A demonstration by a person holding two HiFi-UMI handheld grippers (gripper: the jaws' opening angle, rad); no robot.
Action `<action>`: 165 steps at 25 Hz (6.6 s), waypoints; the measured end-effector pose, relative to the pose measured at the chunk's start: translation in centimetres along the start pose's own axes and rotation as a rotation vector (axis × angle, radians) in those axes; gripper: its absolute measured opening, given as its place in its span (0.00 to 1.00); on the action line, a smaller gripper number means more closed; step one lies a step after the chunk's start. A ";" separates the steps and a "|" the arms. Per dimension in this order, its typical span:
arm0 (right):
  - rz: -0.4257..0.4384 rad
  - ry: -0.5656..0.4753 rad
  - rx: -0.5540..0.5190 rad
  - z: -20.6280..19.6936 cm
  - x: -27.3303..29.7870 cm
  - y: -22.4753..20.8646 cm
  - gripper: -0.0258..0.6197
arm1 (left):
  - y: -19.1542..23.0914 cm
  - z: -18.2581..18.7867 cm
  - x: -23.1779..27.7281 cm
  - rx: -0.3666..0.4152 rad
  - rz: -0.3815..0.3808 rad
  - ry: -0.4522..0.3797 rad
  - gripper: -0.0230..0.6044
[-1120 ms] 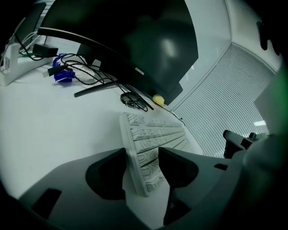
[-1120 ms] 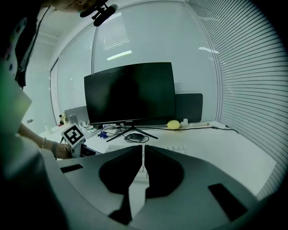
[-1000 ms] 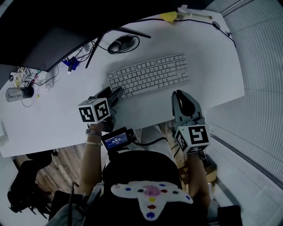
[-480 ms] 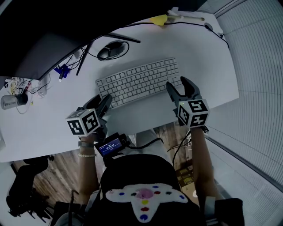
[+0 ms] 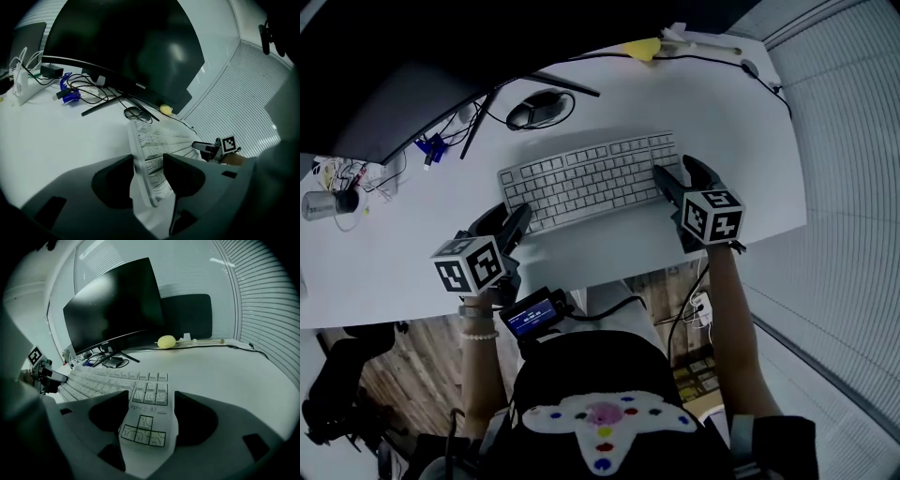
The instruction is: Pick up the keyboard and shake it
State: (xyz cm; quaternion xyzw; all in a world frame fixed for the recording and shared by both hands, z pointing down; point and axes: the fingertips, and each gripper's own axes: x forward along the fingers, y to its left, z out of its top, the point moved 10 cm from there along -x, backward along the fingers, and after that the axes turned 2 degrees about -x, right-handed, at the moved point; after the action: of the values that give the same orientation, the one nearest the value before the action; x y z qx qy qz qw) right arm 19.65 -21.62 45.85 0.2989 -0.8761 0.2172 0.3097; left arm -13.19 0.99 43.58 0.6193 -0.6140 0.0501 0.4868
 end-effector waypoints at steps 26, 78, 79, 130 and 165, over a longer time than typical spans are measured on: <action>0.255 0.165 0.105 0.3 1.9 -2.5 0.52 | 0.0 -0.4 0.8 0.005 0.075 0.021 0.37; -0.484 -0.294 -0.598 17.0 -24.3 16.2 0.52 | -3.7 3.9 0.7 0.038 -0.591 -0.420 0.34; -0.497 -0.300 -0.613 17.1 -24.6 16.8 0.52 | -3.7 4.0 0.6 0.038 -0.605 -0.427 0.34; 0.052 -0.075 -0.084 5.6 -4.5 4.9 0.52 | 2.4 -0.8 -2.3 0.015 0.012 -0.083 0.34; 0.140 0.065 0.150 -1.1 2.1 1.6 0.52 | 3.7 -1.4 0.4 -0.029 0.109 -0.004 0.34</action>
State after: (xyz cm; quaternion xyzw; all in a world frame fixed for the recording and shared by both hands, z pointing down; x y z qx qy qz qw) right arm 17.76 -20.67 47.69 0.2520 -0.8656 0.3131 0.2986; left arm -15.36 2.47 46.59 0.5780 -0.6485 0.0663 0.4909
